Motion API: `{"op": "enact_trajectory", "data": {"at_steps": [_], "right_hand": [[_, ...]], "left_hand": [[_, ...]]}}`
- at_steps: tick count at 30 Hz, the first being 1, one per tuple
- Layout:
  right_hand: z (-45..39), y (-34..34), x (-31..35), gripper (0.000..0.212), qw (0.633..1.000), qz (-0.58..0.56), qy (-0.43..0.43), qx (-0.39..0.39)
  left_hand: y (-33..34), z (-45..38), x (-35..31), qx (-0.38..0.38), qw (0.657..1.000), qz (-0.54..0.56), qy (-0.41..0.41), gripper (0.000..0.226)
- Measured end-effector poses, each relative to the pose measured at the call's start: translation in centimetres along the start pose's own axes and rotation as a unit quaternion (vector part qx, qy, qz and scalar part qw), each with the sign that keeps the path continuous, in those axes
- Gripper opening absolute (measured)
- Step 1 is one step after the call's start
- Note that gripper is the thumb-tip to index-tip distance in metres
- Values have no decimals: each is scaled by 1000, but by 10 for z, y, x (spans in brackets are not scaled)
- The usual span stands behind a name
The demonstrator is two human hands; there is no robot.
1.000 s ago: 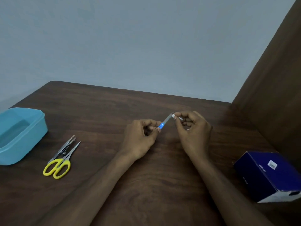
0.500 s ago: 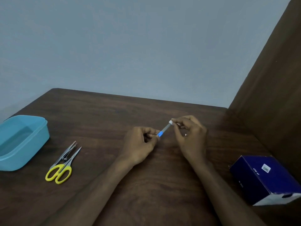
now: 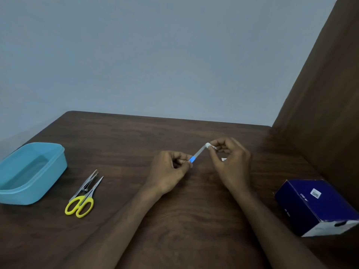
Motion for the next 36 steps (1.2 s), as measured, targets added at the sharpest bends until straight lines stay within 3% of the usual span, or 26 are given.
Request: {"op": "enact_trajectory", "data": {"at_steps": [4, 7, 14, 16, 20, 22, 29, 32, 36], "right_hand": [[11, 6, 22, 17, 994, -61, -67, 56], [13, 17, 26, 11, 988, -40, -122, 89], [-6, 6, -10, 21, 1000, 5, -23, 6], [-4, 2, -1, 19, 999, 5, -37, -4], [13, 12, 28, 23, 988, -18, -116, 95], [12, 18, 25, 29, 991, -18, -87, 101], [-3, 4, -14, 36, 996, 35, 81, -3], [-1, 0, 1, 35, 1000, 16, 18, -10], [12, 16, 30, 30, 991, -19, -100, 89]], "left_hand": [[-1, -1, 1, -13, 1000, 10, -4, 13], [0, 0, 0, -4, 1000, -9, 9, 10], [2, 2, -1, 5, 1000, -16, -2, 12], [0, 1, -1, -7, 1000, -12, -9, 12], [-1, 2, -1, 2, 1000, 8, -2, 11], [-1, 2, -2, 12, 1000, 11, 5, 11], [3, 3, -4, 16, 1000, -15, 2, 13], [1, 1, -3, 1, 1000, -17, -2, 13], [0, 0, -1, 3, 1000, -21, 9, 12]]}}
Point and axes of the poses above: each hand's wrist, its own z-axis away from the middle knuckle, its own y-axis out of the palm, x = y × z, the point moved 4 cm from there along -z, towards the middle knuckle, and after that the axes turned 9 degrees about -y, right-handed, at the moved point
